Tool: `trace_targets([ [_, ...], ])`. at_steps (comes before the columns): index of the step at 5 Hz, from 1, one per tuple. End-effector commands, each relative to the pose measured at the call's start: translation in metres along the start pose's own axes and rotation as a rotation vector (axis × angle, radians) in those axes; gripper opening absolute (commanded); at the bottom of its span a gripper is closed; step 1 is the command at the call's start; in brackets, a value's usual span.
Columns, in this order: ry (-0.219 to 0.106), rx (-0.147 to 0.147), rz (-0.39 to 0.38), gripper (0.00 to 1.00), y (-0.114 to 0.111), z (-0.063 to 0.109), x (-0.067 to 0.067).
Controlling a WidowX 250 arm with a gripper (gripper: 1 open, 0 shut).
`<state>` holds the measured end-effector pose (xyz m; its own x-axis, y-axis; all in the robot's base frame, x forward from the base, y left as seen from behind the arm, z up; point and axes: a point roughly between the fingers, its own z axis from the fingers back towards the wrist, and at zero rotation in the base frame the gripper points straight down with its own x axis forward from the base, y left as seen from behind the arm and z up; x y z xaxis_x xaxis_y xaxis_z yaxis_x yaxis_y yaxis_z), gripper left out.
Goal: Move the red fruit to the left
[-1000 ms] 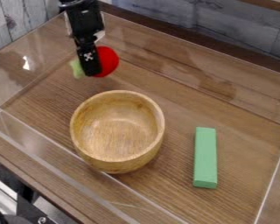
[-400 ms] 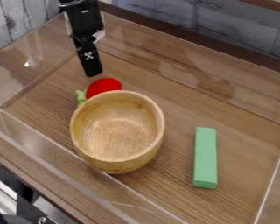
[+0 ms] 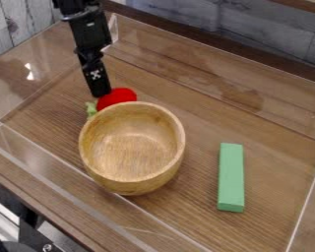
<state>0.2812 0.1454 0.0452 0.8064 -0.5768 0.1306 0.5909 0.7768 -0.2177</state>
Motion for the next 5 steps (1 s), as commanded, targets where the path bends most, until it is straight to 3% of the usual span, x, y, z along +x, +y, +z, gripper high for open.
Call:
trace_targets([
  [1, -0.039, 0.099, 0.008, 1.00, 0.001, 0.026, 0.001],
  [3, -0.065, 0.122, 0.144, 1.00, 0.009, 0.027, 0.013],
  [5, -0.079, 0.127, 0.195, 1.00, -0.003, 0.028, 0.030],
])
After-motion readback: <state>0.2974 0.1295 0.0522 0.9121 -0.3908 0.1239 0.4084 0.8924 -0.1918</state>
